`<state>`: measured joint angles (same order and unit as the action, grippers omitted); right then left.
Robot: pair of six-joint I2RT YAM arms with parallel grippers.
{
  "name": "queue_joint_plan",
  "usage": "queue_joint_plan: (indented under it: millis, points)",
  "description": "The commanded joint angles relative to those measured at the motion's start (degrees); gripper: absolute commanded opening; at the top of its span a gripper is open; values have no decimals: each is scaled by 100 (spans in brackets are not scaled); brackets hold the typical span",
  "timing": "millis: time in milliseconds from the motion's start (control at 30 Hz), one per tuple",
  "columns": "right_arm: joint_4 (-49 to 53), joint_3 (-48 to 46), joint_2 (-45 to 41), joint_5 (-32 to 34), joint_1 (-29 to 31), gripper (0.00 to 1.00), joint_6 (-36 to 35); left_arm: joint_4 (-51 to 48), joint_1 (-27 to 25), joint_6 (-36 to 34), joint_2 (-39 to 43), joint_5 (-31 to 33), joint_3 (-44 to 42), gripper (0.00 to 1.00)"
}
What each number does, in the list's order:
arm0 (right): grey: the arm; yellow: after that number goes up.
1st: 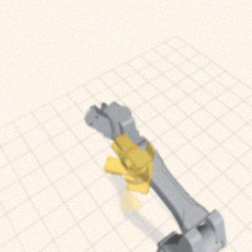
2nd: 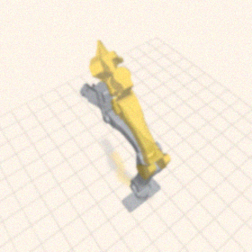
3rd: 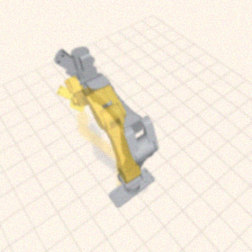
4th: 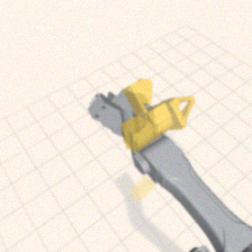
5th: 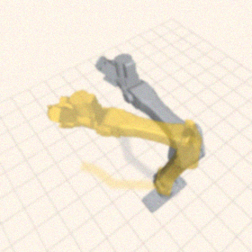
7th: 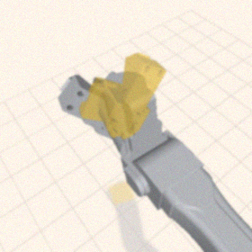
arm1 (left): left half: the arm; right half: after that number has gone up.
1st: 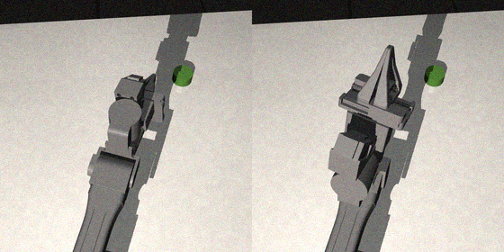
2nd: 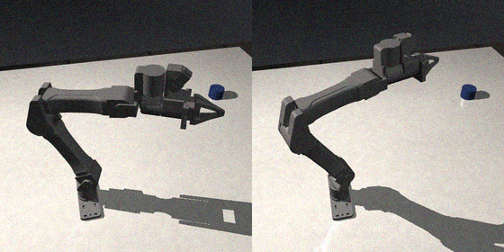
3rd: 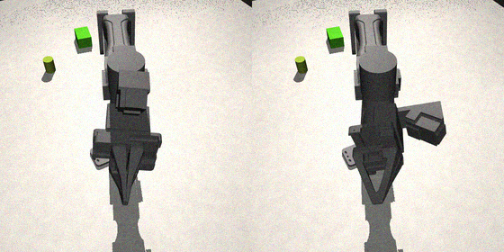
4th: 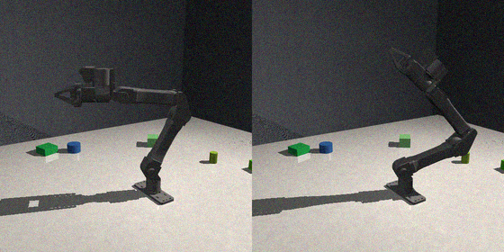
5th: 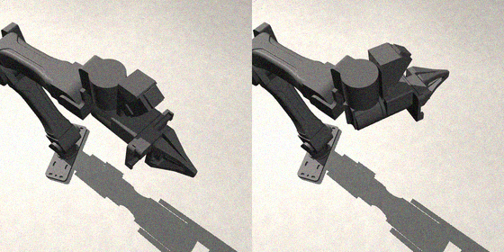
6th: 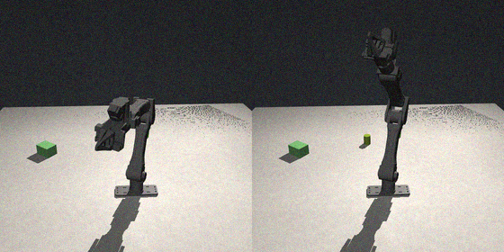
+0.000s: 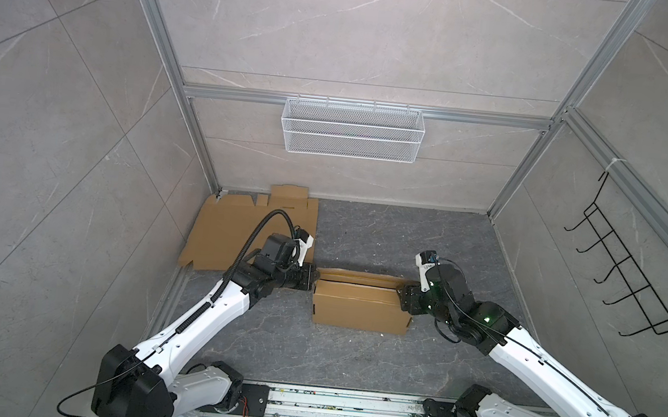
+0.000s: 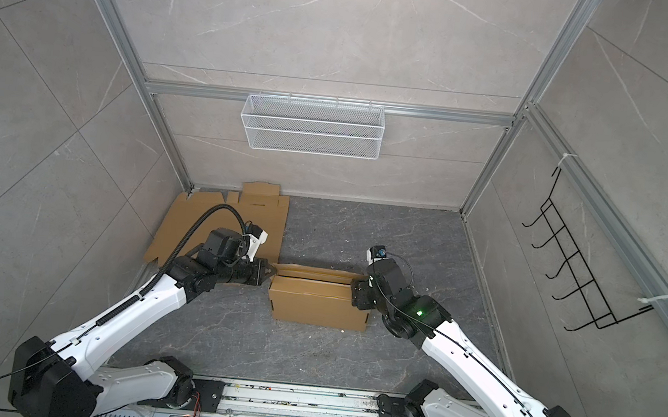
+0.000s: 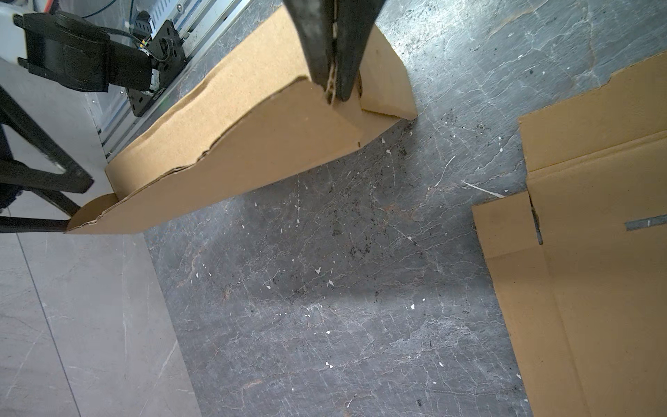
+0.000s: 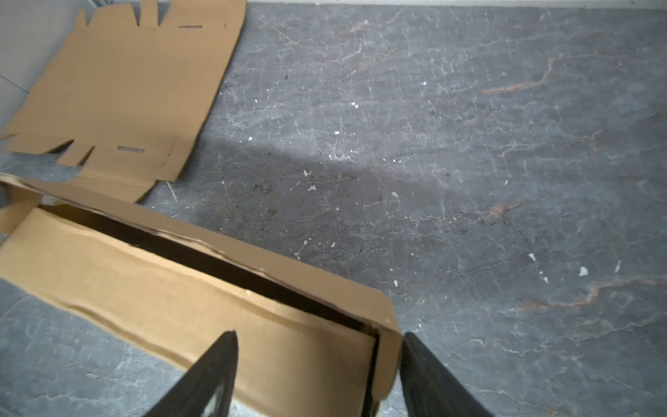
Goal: Fold the paper box
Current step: 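Release the right gripper and raise it over the box's long side wall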
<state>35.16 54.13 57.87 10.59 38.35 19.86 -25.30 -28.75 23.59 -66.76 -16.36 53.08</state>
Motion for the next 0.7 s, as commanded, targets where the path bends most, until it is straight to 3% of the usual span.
queue_joint_plan:
  millis: [0, 133, 267, 433, 667]
  points:
    - [601, 512, -144, -235, -67, 81, -834, -581, -78, -21, -60, 2, -124, 3]
    - [870, 909, 68, -630, -64, 88, -2164, -581, -106, -69, -65, 34, -113, 3]
    - [1491, 1630, 923, -1075, -36, 94, -3339, -581, -144, -92, -76, 65, -92, 3]
    - [1830, 2598, 1994, -1546, -7, 97, -4040, -580, -213, -105, -99, 163, -89, 3]
    - [2002, 3139, 2921, -2321, 25, 99, -4467, -592, -285, -109, -70, 242, -92, 3]
